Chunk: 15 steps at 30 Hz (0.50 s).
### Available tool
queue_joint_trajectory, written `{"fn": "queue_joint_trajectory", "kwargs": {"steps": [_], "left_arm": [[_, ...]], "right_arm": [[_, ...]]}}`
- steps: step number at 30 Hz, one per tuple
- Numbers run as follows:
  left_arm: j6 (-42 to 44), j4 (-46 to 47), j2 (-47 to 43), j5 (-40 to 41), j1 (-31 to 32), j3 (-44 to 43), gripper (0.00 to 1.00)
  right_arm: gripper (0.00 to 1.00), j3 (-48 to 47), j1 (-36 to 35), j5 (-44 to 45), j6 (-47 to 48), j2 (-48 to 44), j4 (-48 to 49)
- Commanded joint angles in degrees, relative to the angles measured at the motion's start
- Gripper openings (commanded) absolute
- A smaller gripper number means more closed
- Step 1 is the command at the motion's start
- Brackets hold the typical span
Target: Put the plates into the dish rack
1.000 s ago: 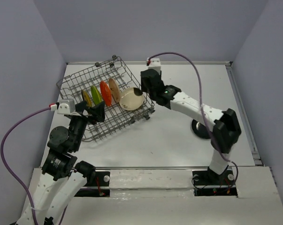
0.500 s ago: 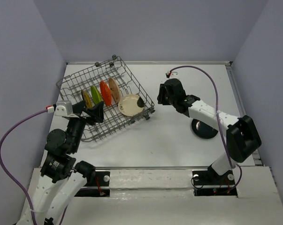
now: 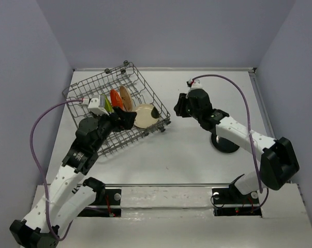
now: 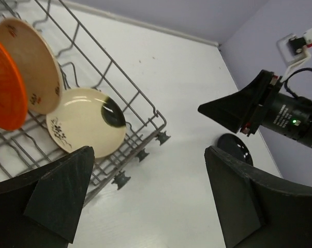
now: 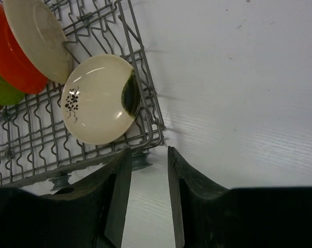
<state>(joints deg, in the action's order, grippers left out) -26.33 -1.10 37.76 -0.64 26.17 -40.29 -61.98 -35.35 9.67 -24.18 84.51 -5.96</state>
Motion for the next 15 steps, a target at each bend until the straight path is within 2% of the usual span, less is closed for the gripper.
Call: {"fn": "queue_joint_trajectory", "kwargs": {"steps": [1, 3, 4, 5, 6, 7, 9, 15], "left_arm": [[-8.5, 6.5, 8.2, -10.1, -1.5, 2.3, 0.99], [-9.5, 8.6, 12.9, -10.9, -2.5, 3.3, 0.98], [-10.0, 9.0, 14.2, -10.4, -2.9, 3.4, 0.93], [-11.0, 9.9, 16.4, -10.2, -3.1, 3.6, 0.85], [-11.9, 10.4, 17.4, -10.3, -3.6, 3.5, 0.66], [-12.8, 11.1, 18.4, -10.7, -4.2, 3.6, 0.57], [-14.6, 12.4, 21.1, -8.7, -4.6, 3.4, 0.46], [-17.7, 15.3, 27.4, -5.5, -6.6, 5.1, 0.45]], "right_arm": [[0.41, 3.8, -0.2, -1.6, 0.0, -6.3, 3.7], [0.43, 6.5, -0.2, -1.8, -0.1, -9.3, 4.5], [0.43, 7.3, -0.2, -1.9, -0.1, -10.2, 4.9], [0.43, 8.7, -0.2, -2.1, -0.1, -11.1, 5.2], [0.43, 9.3, -0.2, -2.3, -0.2, -11.8, 5.3], [0.43, 9.9, -0.2, -3.4, -0.3, -13.0, 5.3], [0.43, 11.3, -0.2, -4.2, -0.5, -13.8, 6.1], [0.43, 13.5, -0.2, -5.5, -0.5, -15.9, 8.2]]}}
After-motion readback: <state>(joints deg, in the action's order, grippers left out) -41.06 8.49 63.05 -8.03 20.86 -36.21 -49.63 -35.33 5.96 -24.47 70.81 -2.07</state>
